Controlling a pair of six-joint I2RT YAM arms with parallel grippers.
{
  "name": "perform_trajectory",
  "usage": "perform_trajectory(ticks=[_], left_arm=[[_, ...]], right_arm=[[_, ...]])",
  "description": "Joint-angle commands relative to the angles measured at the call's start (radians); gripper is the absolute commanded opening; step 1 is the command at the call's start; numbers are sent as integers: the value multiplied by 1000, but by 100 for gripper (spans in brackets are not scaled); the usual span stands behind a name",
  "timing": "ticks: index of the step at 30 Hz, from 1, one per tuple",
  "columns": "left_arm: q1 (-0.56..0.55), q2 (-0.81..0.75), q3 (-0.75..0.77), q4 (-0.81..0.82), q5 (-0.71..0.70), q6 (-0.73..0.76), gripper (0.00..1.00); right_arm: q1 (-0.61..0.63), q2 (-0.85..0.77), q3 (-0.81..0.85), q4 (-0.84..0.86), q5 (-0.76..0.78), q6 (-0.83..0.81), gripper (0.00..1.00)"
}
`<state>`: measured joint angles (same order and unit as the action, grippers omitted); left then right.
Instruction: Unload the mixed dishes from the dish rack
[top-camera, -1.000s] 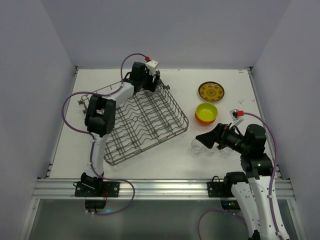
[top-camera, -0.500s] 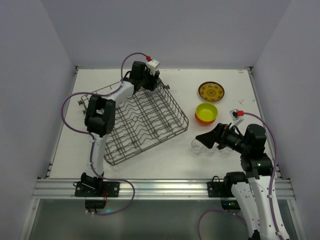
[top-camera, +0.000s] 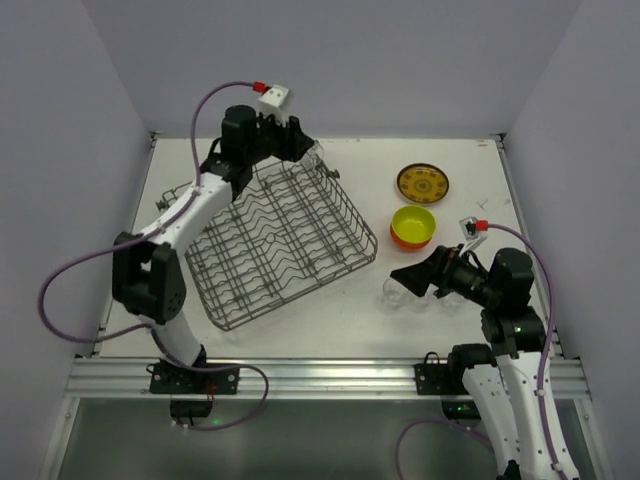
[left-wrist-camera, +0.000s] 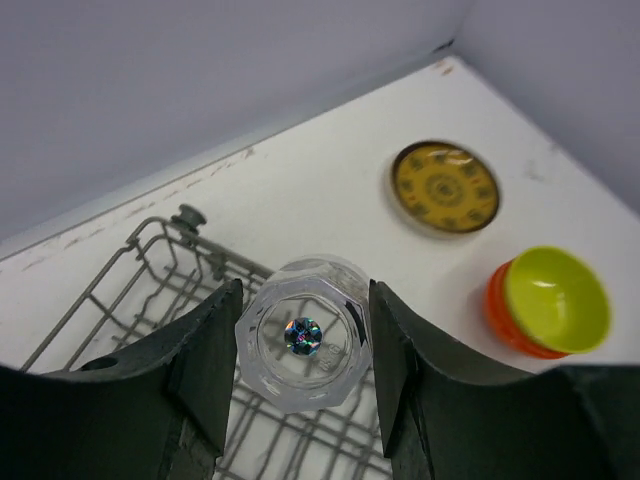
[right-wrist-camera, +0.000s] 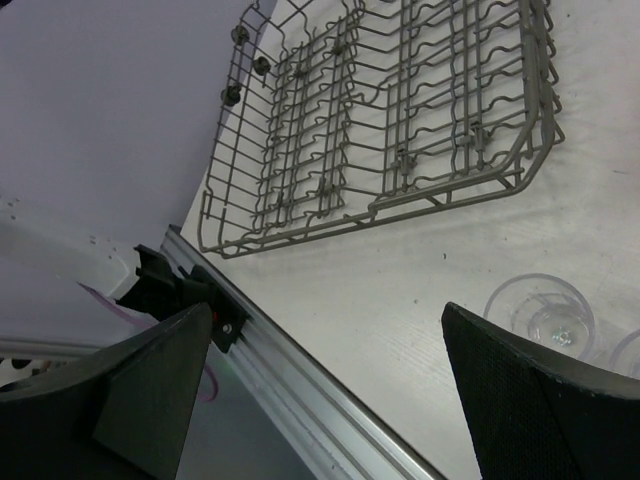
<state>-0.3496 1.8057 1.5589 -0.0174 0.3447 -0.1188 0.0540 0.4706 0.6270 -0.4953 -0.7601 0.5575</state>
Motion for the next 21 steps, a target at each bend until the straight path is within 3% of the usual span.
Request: perform_trajectory(ticks=[1, 2, 3, 5, 6, 8, 10, 18, 21], left_arm=[[3, -187, -172, 277, 108, -278, 0], [1, -274, -323, 368, 178, -424, 0], [-9, -317, -395, 561, 206, -499, 0], [-29, -424, -606, 740, 217, -710, 0], [-57, -454, -659, 870, 208, -766, 0], [-97, -534, -812, 969, 122, -908, 0], [-159, -584, -900, 1058, 32, -987, 0], [-385, -695, -1069, 1102, -234, -1185, 0], [-440, -709, -1094, 1102, -283, -1194, 0]], right_arm=[[1, -16, -30, 128, -73, 65, 99], [0, -27, -38, 159, -83, 106, 99], [1, -29, -52, 219, -93, 129, 99], [1, -27, -62, 295, -137, 204, 99], [3, -26, -81, 411, -165, 241, 99], [4, -17, -104, 556, -246, 353, 98], [23, -4, -124, 655, -217, 395, 91], [320, 114, -26, 675, 54, 298, 83], [366, 146, -13, 739, 41, 309, 78]])
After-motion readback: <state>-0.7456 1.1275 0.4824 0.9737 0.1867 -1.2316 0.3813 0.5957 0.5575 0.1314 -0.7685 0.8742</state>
